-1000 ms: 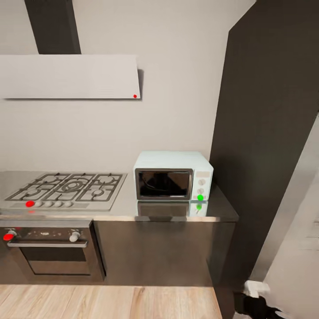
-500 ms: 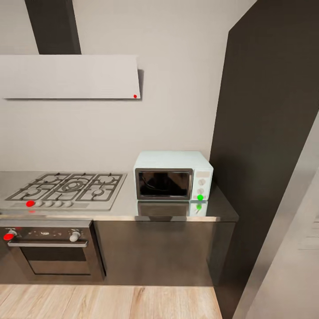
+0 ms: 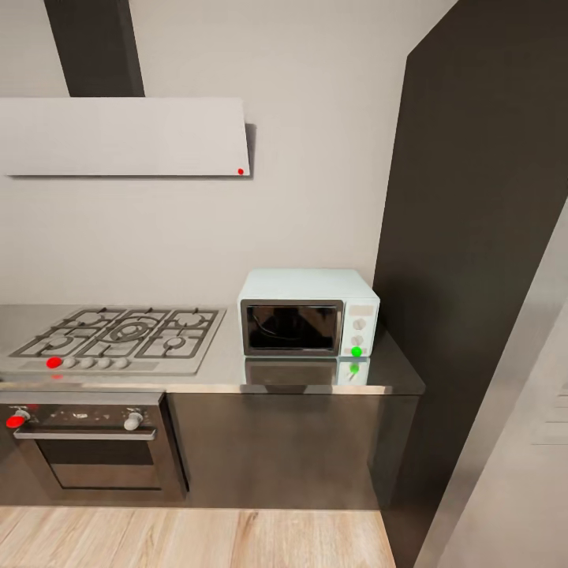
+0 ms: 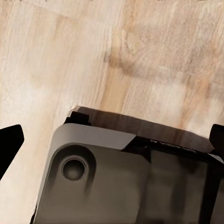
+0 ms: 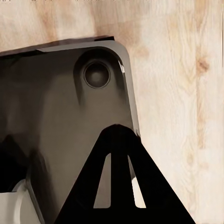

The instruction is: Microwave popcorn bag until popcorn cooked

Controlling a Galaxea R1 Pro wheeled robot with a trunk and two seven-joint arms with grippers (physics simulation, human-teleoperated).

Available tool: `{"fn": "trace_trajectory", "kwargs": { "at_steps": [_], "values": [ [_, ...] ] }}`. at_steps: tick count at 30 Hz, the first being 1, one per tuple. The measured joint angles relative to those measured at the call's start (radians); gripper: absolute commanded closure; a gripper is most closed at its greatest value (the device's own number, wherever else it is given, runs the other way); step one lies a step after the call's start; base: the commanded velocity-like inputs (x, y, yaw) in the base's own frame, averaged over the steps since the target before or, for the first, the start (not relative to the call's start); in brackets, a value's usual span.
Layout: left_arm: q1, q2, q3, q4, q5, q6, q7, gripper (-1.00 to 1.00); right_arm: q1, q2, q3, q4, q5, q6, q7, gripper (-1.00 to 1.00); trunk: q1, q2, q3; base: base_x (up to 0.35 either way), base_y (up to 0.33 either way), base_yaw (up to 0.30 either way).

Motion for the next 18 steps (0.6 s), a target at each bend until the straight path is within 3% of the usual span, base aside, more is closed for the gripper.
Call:
{"fn": "trace_trajectory", "kwargs": {
  "at_steps": [6,9,10,18],
  "values": [
    [0.0,0.038,-0.001,-0.001,-0.012,-0.008,0.0,-1.0,0.0,0.004,-0.003,-0.004,0.002,0.004,-0.004,1.0,0.0,0.0,0.0,0.0,0.0,0.0],
    [0.0,0.037,0.0,-0.004,-0.018,-0.013,0.0,-1.0,0.0,0.005,-0.003,-0.004,0.002,0.005,-0.005,1.0,0.0,0.0,0.0,0.0,0.0,0.0],
    [0.0,0.037,0.0,-0.005,-0.018,-0.014,0.0,-1.0,-0.001,0.028,0.004,-0.025,0.001,0.008,-0.008,1.0,0.0,0.0,0.0,0.0,0.0,0.0],
    [0.0,0.037,0.0,-0.004,-0.018,-0.014,0.0,-1.0,0.0,0.029,0.004,-0.026,0.0,0.009,-0.008,1.0,0.0,0.0,0.0,0.0,0.0,0.0]
  ]
}}
